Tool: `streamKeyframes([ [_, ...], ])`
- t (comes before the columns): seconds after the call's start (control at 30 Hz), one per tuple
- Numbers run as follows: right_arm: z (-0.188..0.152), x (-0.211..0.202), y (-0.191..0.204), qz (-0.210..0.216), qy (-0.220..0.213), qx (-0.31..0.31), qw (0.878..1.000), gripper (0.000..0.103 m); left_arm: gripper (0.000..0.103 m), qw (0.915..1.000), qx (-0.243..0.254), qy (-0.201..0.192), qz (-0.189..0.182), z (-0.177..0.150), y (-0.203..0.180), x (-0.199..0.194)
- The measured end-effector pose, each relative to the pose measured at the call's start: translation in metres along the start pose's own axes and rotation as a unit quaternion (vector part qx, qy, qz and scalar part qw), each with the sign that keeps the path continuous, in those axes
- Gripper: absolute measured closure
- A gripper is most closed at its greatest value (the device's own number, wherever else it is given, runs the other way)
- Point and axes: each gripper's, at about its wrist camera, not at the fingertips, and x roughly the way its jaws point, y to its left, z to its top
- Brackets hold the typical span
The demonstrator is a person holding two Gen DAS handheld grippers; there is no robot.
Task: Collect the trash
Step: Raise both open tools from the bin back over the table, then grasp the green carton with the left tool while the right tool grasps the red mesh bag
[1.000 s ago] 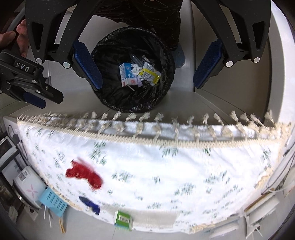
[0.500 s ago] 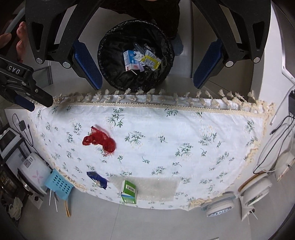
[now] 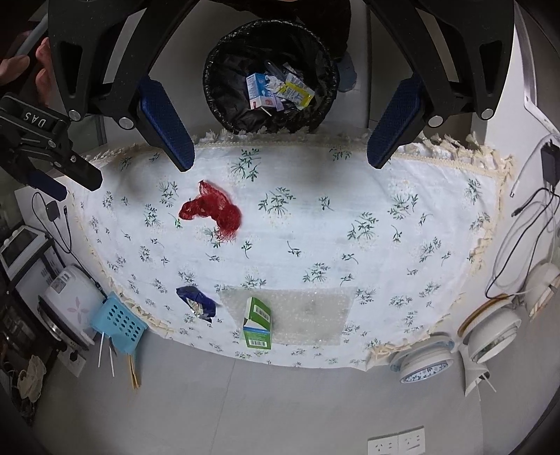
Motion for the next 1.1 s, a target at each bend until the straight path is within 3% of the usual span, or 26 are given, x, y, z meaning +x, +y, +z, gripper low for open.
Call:
streamKeyframes([
  [0.33,0.033,0.020,-0.001,-0.023,0.001,0.027,0.999,0.009,0.006,0.9997,0.019,-0.001,-0.014,0.063,0.014,0.025],
  [0.67,0.054,0.064,0.011,-0.038,0.034,0.066,0.996,0.009,0.006,0.9981,0.055,0.016,-0.022,0.139,0.029,0.088],
  [1.1,0.046,0.106,0.038,-0.032,0.092,0.093,0.991,0.011,0.006,0.9929,0.092,0.054,-0.051,0.219,-0.016,0.189],
])
